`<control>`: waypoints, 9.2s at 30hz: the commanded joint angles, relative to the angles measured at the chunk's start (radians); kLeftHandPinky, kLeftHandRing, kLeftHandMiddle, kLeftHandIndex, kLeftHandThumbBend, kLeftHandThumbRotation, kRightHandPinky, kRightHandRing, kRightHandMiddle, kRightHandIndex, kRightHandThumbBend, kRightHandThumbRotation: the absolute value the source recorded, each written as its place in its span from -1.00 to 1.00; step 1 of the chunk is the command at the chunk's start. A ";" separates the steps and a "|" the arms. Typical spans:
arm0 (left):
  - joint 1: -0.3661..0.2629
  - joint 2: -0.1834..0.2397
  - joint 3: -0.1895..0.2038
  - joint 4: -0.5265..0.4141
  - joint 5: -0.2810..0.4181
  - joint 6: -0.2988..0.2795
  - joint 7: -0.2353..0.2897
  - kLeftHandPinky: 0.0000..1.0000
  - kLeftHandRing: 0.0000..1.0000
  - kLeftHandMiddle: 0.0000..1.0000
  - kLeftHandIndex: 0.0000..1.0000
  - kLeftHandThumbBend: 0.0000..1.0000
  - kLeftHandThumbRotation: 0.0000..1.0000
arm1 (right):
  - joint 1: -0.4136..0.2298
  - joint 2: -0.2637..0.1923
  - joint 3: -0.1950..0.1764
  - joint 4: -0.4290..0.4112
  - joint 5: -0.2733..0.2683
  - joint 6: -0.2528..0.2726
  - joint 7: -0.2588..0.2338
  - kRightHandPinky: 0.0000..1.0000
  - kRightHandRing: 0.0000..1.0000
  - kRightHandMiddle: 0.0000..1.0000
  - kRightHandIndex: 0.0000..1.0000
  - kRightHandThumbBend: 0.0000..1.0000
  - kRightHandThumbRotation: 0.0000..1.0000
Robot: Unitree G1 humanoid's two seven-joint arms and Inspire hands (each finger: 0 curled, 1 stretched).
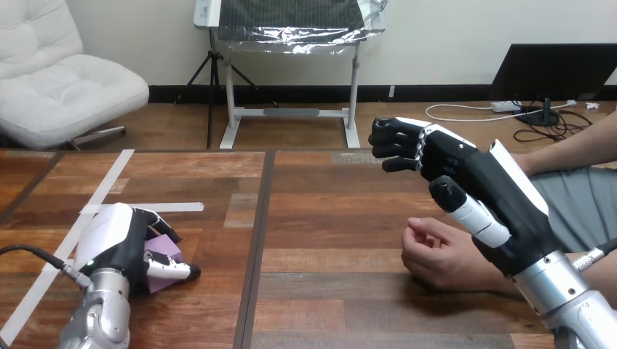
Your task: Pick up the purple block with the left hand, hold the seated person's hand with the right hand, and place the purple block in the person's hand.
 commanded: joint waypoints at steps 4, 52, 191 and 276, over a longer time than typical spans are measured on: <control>-0.012 0.004 0.023 -0.112 -0.019 -0.022 0.030 -0.19 -0.13 -0.05 -0.07 0.56 -1.00 | -0.079 -0.026 -0.022 0.016 -0.004 -0.005 -0.001 0.52 0.62 0.62 0.61 0.93 0.67; 0.293 -0.083 0.121 -0.844 -0.130 0.020 -0.026 -0.20 -0.19 -0.11 -0.12 0.54 -1.00 | -0.181 -0.149 -0.038 0.340 -0.238 -0.162 -0.117 0.47 0.64 0.69 0.70 0.69 0.54; 0.406 -0.168 0.202 -1.100 -0.209 -0.080 -0.116 -0.33 -0.23 -0.18 -0.19 0.47 -1.00 | -0.358 -0.526 0.176 0.759 -0.791 -0.122 -0.363 0.74 0.74 0.75 0.75 1.00 -0.13; 0.398 -0.192 0.253 -1.136 -0.210 -0.072 -0.110 -0.31 -0.27 -0.22 -0.21 0.48 -1.00 | -0.450 -0.507 0.437 0.902 -0.927 0.031 -0.285 -0.08 0.15 0.29 0.40 0.67 -0.53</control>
